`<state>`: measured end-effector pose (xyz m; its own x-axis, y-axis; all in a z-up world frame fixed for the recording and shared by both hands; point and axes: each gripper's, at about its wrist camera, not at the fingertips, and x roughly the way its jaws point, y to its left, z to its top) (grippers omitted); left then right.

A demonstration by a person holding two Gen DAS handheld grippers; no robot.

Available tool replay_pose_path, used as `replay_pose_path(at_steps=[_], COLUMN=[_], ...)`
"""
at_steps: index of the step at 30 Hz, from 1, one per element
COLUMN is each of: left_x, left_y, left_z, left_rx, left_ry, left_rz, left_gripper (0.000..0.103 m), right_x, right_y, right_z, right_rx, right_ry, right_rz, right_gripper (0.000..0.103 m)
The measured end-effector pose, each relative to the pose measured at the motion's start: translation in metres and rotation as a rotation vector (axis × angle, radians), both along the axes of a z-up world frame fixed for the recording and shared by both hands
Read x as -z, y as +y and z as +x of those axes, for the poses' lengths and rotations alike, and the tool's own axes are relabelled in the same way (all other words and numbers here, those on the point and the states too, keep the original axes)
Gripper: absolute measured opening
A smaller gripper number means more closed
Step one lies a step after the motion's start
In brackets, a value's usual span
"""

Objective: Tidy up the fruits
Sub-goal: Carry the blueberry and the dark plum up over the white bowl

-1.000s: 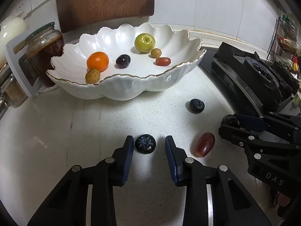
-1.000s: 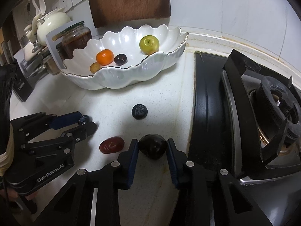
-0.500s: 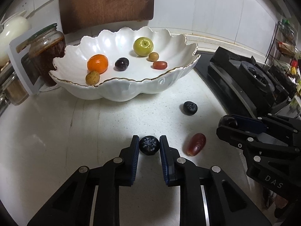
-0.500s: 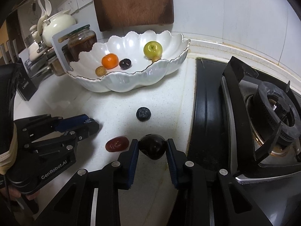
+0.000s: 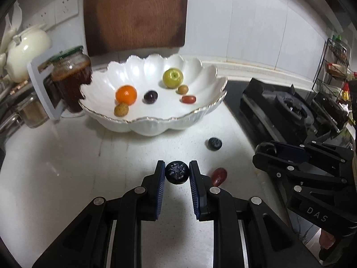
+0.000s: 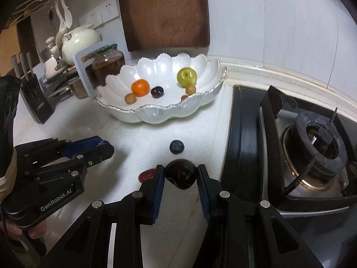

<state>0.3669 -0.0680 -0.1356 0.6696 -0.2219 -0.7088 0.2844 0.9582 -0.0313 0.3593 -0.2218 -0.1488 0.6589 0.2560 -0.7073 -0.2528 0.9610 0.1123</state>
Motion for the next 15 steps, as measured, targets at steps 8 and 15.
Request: replay_pose_path(at_steps=[8, 15], left_x=[-0.025, -0.048], left_y=[0.001, 0.002], left_z=[-0.016, -0.026], left_rx=[-0.018, -0.032], left_ry=[-0.075, -0.147], left_rz=[-0.023, -0.028], left_gripper=[0.022, 0.022], right_x=[-0.021, -0.042], right_y=[-0.003, -0.004], right_z=[-0.011, -0.016], right_rx=[-0.021, -0.031], right_ry=[-0.055, -0.125], right_rz=[0.016, 0.017], right_gripper=[0.031, 0.031])
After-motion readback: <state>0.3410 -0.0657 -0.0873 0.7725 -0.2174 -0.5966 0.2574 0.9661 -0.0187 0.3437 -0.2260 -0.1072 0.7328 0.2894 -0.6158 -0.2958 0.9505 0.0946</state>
